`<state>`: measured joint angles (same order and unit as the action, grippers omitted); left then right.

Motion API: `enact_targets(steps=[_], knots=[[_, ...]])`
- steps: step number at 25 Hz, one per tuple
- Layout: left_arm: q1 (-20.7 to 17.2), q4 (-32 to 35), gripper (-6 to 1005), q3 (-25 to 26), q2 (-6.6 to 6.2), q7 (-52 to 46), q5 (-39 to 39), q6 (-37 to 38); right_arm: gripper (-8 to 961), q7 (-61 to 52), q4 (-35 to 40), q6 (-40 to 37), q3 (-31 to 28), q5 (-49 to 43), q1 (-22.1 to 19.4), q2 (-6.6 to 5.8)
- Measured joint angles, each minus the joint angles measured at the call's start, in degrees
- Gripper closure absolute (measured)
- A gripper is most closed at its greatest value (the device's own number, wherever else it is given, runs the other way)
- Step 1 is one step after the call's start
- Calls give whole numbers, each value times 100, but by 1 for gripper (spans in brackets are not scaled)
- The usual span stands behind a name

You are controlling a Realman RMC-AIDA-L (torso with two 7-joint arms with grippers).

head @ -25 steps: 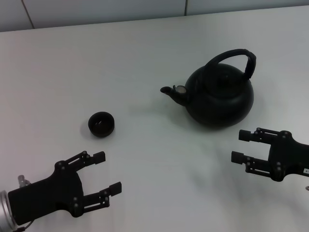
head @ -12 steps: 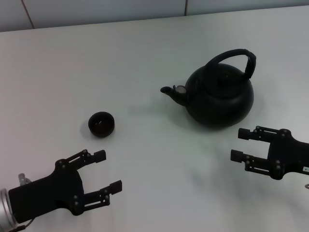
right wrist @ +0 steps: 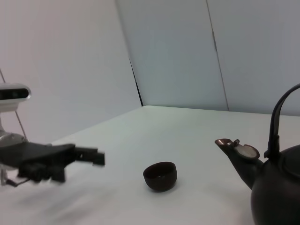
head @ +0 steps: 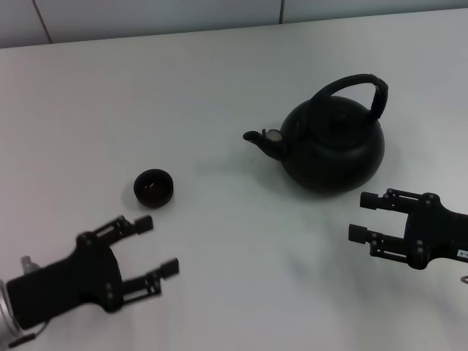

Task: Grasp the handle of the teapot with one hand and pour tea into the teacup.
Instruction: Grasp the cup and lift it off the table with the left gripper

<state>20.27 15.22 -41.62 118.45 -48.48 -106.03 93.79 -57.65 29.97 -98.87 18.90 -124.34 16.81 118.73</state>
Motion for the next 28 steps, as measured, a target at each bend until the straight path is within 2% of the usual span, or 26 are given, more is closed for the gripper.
enact_targets(steps=[1, 3, 7, 10, 18, 22, 26, 28], knots=[[-27, 4, 159, 250, 0, 47, 153, -10, 306, 0, 0, 0, 0, 4, 0, 0], [-42, -3, 159, 429, -2, 95, 253, -39, 306, 0, 0, 0, 0, 8, 1, 0], [-144, -115, 159, 1363, 6, 580, 534, -210, 305, 0, 0, 0, 0, 20, 33, 0], [-155, -300, 159, 1623, -1, 858, 540, -223, 304, 0, 0, 0, 0, 21, 52, 0], [-157, -393, 159, 1592, 18, 1432, 494, -273, 305, 0, 0, 121, 0, 23, 127, 0], [-157, -607, 160, 1365, 20, 2129, 472, -881, 305, 0, 0, 138, 0, 20, 130, 0], [-143, -697, 160, 1058, 20, 2352, 469, -1292, 305, 0, 8, 142, -28, 30, 130, -1], [-143, -697, 160, 1058, 20, 2352, 469, -1292, 305, 0, 9, 144, -31, 31, 131, -4]])
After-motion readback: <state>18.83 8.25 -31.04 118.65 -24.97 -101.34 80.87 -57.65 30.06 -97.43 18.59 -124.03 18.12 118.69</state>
